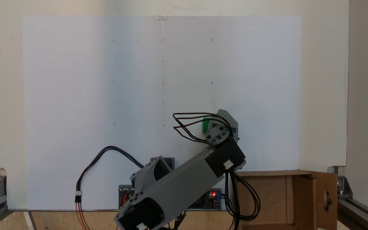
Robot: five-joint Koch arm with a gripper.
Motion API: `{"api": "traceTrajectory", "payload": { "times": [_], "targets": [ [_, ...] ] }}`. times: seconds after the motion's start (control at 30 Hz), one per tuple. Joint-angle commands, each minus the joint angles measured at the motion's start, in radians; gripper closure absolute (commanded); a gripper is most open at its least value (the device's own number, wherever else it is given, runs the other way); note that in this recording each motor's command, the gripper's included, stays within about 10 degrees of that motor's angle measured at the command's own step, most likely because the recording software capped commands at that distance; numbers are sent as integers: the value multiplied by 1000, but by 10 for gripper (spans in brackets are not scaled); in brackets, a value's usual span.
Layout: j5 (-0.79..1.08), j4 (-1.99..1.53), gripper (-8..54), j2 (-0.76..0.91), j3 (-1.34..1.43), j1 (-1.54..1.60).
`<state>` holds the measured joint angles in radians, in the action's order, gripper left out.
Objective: Grasp a green dice and put it in the bin.
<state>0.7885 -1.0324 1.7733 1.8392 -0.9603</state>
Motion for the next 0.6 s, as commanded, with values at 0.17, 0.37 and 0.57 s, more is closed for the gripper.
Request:
{"api": "traceTrajectory", "payload": {
  "times": [0.17, 0.37, 0.57],
  "targets": [
    [-61, 3, -3, 43, 32, -5],
    [-60, 11, -3, 44, 52, -15],
    [-55, 141, 0, 44, 104, -17]
  ]
}}
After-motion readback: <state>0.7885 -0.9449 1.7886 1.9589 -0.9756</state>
